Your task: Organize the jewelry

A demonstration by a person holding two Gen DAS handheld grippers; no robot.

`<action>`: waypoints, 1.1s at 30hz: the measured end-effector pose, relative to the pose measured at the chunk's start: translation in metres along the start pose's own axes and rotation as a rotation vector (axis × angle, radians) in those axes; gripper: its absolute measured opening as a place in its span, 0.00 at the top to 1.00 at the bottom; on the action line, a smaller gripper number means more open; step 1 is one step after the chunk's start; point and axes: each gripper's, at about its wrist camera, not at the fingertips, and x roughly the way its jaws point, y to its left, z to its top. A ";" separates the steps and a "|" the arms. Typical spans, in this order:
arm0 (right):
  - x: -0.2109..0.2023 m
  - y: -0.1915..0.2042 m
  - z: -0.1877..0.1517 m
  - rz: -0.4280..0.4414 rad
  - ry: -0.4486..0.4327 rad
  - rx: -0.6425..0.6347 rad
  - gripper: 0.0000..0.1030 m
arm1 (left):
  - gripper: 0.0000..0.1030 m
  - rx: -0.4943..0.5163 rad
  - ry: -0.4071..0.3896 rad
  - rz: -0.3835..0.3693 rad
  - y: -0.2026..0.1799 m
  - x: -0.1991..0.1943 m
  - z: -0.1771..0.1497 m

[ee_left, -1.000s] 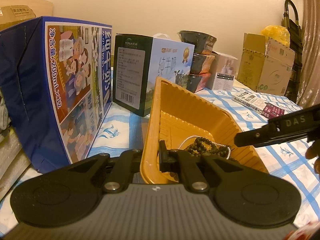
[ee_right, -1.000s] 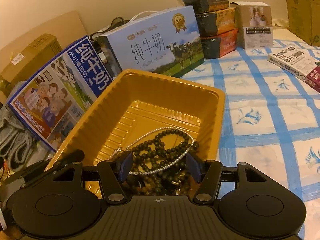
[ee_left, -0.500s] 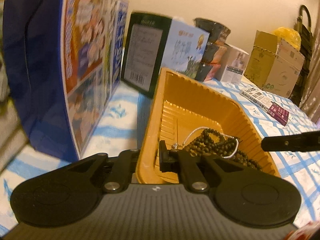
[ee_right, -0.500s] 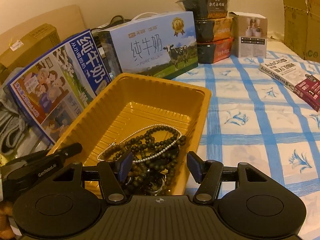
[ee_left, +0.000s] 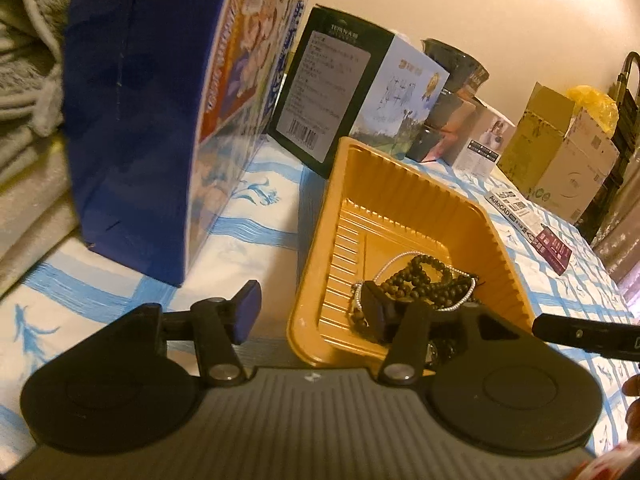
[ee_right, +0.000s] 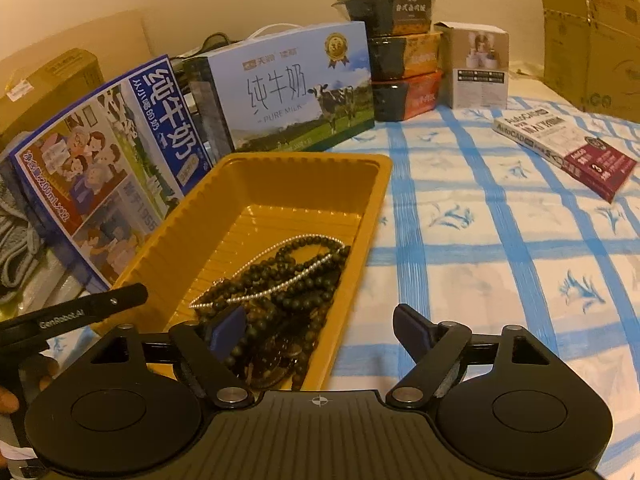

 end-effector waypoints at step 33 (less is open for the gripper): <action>-0.187 0.012 -0.089 -0.191 -0.122 0.120 0.21 | 0.09 0.388 -0.043 -0.037 -0.131 -0.167 -0.035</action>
